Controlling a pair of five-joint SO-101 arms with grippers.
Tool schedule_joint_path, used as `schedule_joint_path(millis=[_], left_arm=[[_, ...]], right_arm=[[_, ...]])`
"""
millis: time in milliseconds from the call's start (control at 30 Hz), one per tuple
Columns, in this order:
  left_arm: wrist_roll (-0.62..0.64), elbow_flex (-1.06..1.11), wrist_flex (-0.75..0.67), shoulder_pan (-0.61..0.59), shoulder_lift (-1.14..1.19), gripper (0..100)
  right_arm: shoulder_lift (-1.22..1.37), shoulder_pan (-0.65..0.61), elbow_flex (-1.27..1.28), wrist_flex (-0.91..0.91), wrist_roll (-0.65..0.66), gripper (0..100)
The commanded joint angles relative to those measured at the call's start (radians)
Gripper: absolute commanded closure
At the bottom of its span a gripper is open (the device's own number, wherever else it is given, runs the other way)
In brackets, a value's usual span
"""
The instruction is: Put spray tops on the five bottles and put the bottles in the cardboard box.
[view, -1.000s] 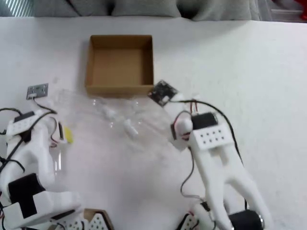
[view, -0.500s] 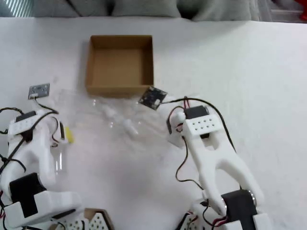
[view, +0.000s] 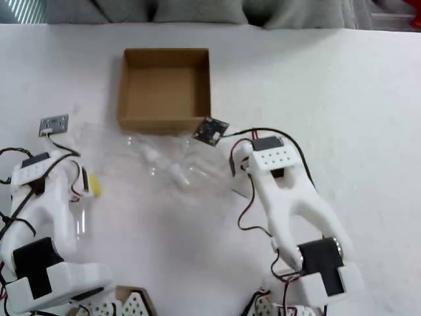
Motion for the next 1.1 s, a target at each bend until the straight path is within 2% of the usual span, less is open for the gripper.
schedule_joint_path(millis=[0, 400, 467, 567, 633, 967, 1067], left_arm=[[-0.008, -0.006, 0.006, 0.019, -0.039, 89], [-0.008, -0.006, 0.006, 0.019, -0.039, 89], [-0.008, -0.006, 0.006, 0.019, -0.039, 89], [-0.008, -0.006, 0.006, 0.019, -0.039, 89], [-0.008, -0.006, 0.006, 0.019, -0.039, 89], [-0.008, -0.008, 0.006, 0.019, -0.039, 89], [-0.008, -0.008, 0.006, 0.021, -0.039, 89]], right_arm=[[0.039, 0.015, -0.049, -0.048, 0.011, 82.5], [0.147, 0.015, -0.057, -0.114, 0.012, 82.7], [0.148, 0.018, -0.071, -0.114, 0.011, 86.3], [0.142, 0.047, -0.094, -0.111, 0.006, 98.3], [0.139, 0.077, -0.109, -0.102, 0.006, 96.7], [0.139, 0.183, -0.221, 0.085, 0.0, 98.2], [0.137, 0.205, -0.279, 0.151, -0.086, 98.2]])
